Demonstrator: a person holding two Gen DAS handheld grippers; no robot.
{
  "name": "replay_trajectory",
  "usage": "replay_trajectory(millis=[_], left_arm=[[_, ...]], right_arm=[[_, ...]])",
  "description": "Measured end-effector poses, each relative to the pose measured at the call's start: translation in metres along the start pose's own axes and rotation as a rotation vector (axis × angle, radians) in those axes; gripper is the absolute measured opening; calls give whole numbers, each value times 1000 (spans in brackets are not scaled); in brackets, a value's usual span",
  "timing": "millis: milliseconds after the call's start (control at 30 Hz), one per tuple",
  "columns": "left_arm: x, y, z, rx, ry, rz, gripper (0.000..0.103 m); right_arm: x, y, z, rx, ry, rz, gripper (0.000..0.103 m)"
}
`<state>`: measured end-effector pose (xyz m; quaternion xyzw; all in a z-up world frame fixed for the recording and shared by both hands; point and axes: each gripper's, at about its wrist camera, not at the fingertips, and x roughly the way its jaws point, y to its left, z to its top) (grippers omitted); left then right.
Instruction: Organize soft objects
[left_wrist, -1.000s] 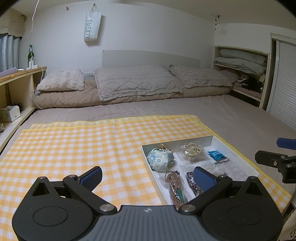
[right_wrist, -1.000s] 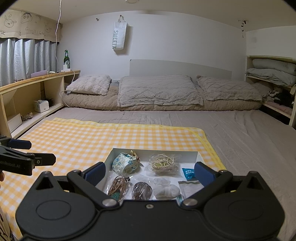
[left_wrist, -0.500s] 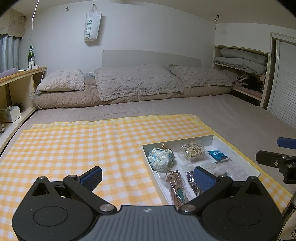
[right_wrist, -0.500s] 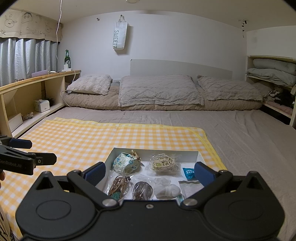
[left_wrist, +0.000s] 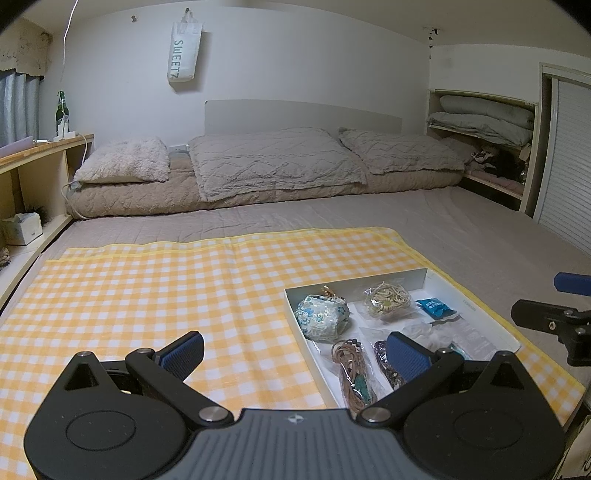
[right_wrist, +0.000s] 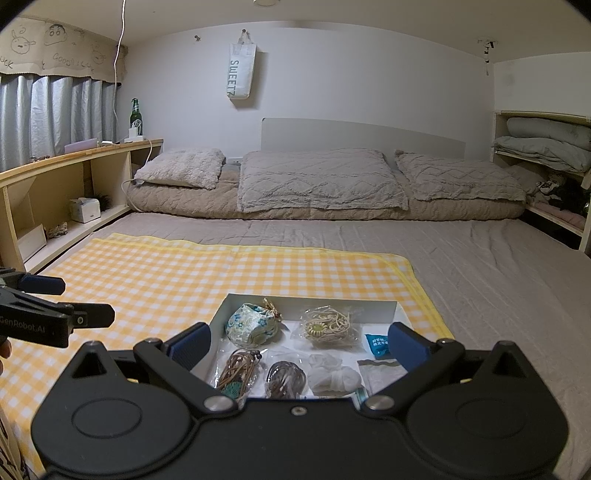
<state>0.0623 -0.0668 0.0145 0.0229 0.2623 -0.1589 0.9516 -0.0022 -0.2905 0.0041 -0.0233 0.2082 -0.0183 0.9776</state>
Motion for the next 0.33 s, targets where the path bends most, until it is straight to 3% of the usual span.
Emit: replay_trajectory(millis=[333], left_arm=[[-1, 4, 0, 0, 10, 7, 103]], right_arm=[[0, 0, 0, -1, 0, 0, 103]])
